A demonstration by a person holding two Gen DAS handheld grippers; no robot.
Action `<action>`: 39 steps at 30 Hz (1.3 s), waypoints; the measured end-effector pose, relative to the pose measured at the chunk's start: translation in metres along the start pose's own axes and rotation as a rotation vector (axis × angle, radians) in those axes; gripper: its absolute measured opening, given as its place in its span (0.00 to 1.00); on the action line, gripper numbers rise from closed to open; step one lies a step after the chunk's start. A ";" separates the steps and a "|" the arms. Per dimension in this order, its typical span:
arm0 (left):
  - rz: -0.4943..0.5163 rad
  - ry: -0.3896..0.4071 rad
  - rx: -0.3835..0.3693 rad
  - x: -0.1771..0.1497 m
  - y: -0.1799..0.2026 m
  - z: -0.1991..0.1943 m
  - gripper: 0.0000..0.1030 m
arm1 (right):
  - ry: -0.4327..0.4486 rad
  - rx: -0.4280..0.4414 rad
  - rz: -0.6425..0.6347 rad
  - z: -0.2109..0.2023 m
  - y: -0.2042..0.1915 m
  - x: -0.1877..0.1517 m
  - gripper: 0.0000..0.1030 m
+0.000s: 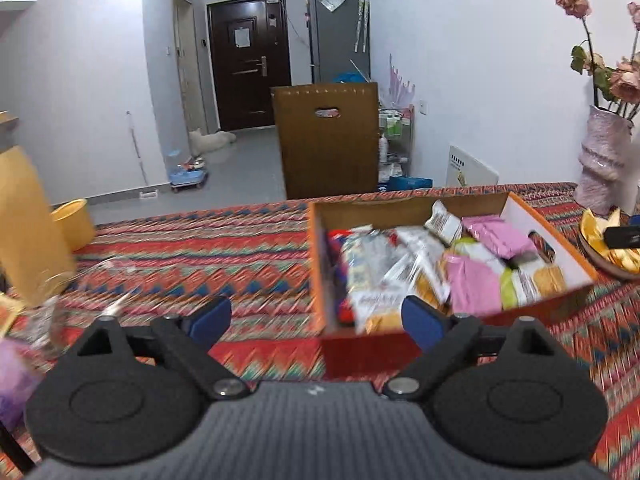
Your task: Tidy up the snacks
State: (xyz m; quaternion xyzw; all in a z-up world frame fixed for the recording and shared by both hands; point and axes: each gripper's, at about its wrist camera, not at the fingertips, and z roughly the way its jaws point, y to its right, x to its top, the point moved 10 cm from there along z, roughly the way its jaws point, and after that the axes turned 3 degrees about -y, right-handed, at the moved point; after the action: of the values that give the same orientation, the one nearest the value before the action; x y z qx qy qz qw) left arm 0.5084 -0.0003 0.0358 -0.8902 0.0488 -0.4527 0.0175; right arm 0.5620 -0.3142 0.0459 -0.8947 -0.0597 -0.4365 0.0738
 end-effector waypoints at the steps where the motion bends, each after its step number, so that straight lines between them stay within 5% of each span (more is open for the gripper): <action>1: 0.002 0.007 -0.001 -0.006 -0.005 -0.012 0.94 | 0.009 0.004 -0.002 -0.013 -0.002 -0.005 0.90; 15: -0.031 0.194 0.066 -0.107 -0.027 -0.178 1.00 | 0.213 0.028 0.008 -0.182 -0.047 -0.099 0.95; 23: -0.198 0.175 0.098 -0.198 -0.047 -0.247 1.00 | 0.277 -0.004 0.016 -0.245 -0.077 -0.187 0.97; 30: -0.177 0.186 0.110 -0.247 -0.028 -0.293 1.00 | 0.273 -0.062 0.062 -0.285 -0.112 -0.265 1.00; 39: -0.138 0.164 0.124 -0.278 -0.006 -0.313 1.00 | 0.241 -0.010 0.022 -0.312 -0.158 -0.323 1.00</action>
State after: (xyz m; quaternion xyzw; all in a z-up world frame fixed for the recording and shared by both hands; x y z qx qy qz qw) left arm 0.0938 0.0386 -0.0025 -0.8486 -0.0395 -0.5263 0.0370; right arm 0.0965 -0.2300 -0.0073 -0.8366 -0.0383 -0.5405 0.0811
